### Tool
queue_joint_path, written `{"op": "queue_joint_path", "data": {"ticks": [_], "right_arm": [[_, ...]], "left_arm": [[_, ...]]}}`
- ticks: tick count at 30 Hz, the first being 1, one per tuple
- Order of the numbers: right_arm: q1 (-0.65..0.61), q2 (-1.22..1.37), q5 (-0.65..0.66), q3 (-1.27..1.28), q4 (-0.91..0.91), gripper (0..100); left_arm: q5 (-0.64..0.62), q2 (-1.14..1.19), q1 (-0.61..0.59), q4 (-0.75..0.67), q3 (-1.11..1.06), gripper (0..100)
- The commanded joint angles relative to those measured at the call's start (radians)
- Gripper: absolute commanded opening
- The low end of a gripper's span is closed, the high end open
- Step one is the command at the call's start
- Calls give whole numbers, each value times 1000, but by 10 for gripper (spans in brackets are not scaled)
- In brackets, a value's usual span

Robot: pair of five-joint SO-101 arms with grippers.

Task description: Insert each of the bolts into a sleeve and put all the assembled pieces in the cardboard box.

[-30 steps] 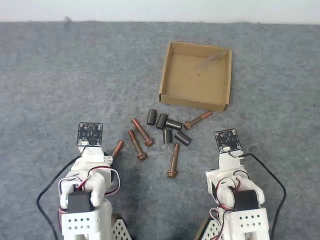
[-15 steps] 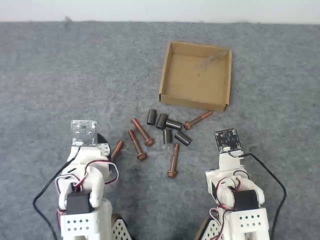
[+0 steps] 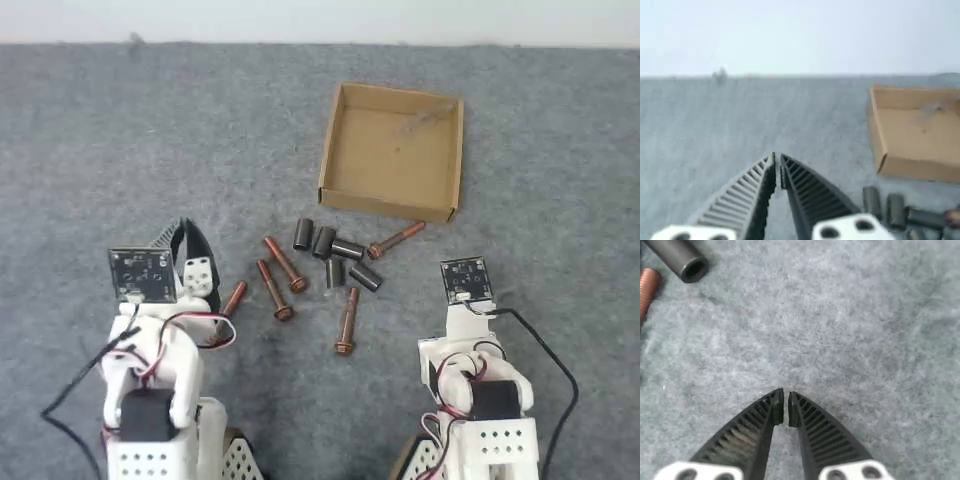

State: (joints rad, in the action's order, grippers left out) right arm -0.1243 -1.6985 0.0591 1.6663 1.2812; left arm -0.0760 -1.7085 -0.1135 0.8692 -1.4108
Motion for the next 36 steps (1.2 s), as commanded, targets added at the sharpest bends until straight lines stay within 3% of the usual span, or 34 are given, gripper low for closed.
{"op": "queue_joint_path", "data": {"ticks": [1, 6, 13, 23, 31, 36], "right_arm": [[10, -18, 12, -6, -15, 7], [13, -18, 12, -6, -8, 7], [13, -18, 12, -6, -8, 7], [13, -18, 12, -3, -16, 7], [12, -18, 12, -3, -13, 7], [10, -18, 12, -3, -13, 7]], "left_arm": [[-14, 244, 14, -12, 219, 12], [-15, 611, 68, -11, 495, 12], [-138, 994, 198, -18, 768, 12], [-141, 1605, 347, -51, 1139, 13], [-199, 1938, 428, -52, 1388, 13], [-270, 2078, 405, -49, 1517, 124]]}}
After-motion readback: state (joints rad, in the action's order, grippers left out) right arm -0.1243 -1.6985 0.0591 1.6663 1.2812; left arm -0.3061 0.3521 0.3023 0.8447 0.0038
